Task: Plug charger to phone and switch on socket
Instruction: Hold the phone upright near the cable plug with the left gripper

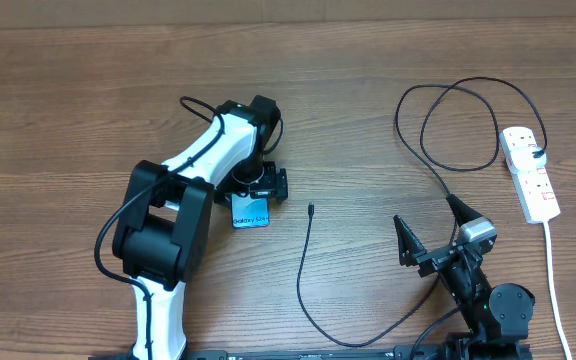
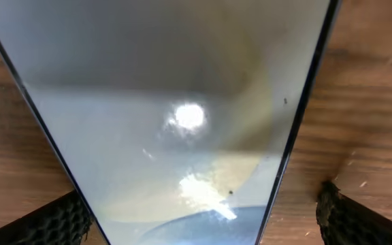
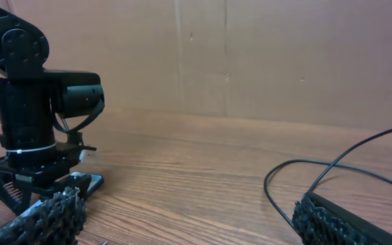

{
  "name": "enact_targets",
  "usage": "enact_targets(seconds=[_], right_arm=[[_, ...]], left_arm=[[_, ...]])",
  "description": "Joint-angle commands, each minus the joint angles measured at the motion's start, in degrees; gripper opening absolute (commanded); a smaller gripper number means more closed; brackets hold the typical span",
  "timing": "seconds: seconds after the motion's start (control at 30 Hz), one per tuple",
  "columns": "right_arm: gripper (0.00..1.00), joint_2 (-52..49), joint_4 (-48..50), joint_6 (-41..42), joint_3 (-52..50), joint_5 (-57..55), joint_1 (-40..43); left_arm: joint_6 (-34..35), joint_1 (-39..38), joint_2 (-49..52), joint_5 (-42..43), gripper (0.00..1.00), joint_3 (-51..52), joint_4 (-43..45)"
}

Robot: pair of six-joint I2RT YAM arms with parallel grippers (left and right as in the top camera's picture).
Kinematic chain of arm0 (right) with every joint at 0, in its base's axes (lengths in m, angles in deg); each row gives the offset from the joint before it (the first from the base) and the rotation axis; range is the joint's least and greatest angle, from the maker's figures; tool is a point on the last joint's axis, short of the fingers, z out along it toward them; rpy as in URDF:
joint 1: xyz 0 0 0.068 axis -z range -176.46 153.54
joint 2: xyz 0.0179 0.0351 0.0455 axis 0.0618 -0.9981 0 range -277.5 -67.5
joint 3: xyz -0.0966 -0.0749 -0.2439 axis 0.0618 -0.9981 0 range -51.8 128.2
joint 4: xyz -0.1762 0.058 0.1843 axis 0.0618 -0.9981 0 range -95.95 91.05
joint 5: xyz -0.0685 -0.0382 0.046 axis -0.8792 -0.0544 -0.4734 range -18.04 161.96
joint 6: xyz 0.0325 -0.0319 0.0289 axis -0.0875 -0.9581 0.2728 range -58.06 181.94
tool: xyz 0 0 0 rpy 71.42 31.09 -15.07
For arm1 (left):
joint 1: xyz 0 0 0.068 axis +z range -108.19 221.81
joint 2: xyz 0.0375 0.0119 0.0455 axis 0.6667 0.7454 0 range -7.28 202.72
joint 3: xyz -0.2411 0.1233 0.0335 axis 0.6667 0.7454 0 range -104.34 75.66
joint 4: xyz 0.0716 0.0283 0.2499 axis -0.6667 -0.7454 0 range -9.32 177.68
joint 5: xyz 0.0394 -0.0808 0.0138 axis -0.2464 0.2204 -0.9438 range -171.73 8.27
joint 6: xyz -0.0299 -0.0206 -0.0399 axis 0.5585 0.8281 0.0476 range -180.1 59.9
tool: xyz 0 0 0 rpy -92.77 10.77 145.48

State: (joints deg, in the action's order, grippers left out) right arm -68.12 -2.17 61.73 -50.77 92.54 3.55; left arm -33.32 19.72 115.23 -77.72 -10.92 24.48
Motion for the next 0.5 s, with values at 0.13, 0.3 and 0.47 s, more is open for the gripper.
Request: enact_targets(seconds=[0.13,0.3,0.47], right_arm=[[1.00,0.5,0.1,0.2,-0.6,-0.4,0.0],[1.00,0.5,0.1,0.2,-0.6,-0.4,0.0],[1.00,0.5,0.1,0.2,-0.6,-0.4,0.0]], left_arm=[[-0.1,4.5,2.8,-2.8,1.00,1.5,2.8],[-0.3,5.0,2.8,-2.5,1.00,1.5,3.5],[-0.7,4.4,2.8,-2.8,0.96,1.5,3.7]])
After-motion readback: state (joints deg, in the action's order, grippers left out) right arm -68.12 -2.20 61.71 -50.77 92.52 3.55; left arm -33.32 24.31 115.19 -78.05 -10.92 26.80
